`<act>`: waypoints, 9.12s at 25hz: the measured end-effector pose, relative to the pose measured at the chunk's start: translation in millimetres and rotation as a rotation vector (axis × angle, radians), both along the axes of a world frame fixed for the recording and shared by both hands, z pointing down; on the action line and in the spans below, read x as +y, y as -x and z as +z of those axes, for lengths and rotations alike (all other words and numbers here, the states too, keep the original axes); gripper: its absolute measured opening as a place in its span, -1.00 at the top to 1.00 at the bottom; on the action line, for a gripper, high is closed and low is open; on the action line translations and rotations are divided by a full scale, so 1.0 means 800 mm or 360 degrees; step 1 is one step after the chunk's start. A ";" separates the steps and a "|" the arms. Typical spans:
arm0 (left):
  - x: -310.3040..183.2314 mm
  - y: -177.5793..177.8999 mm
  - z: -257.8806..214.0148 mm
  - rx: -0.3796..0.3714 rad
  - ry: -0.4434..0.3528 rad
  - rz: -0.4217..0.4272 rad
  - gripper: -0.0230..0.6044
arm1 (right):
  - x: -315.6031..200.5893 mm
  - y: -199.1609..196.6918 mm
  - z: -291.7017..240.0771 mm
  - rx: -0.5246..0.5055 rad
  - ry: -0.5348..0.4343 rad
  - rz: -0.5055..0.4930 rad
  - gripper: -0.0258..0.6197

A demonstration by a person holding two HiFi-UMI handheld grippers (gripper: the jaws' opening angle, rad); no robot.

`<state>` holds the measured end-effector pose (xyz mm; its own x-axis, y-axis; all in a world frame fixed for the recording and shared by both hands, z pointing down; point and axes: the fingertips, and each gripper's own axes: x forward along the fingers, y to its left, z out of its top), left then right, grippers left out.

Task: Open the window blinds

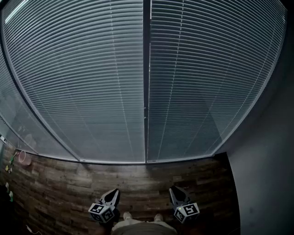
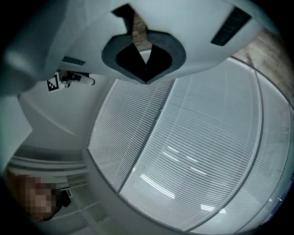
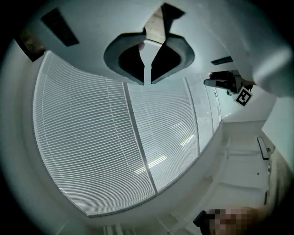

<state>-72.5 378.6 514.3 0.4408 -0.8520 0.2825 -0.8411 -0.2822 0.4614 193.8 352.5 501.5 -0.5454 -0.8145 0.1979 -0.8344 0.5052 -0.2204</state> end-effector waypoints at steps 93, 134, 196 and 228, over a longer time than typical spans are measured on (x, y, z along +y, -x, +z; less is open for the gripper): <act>-0.140 0.146 0.061 0.0038 0.0047 0.0058 0.88 | -0.158 0.175 0.020 -0.0030 0.0177 -0.0005 0.71; -0.193 0.111 0.037 0.0081 -0.0026 0.0177 0.88 | -0.220 0.168 -0.006 0.0102 0.0010 -0.0115 0.71; -0.340 0.124 0.071 -0.0007 0.0084 0.0108 0.89 | -0.338 0.127 0.017 -0.0321 0.0368 -0.0036 0.89; -0.375 0.209 0.072 0.0124 0.0107 0.0138 0.89 | -0.359 0.204 -0.024 -0.0320 -0.0043 -0.0080 0.64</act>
<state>-240.1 78.4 571.6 0.5348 -0.7900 0.2998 -0.7759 -0.3186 0.5445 30.7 65.6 482.3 -0.6118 -0.7888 0.0595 -0.7486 0.5530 -0.3657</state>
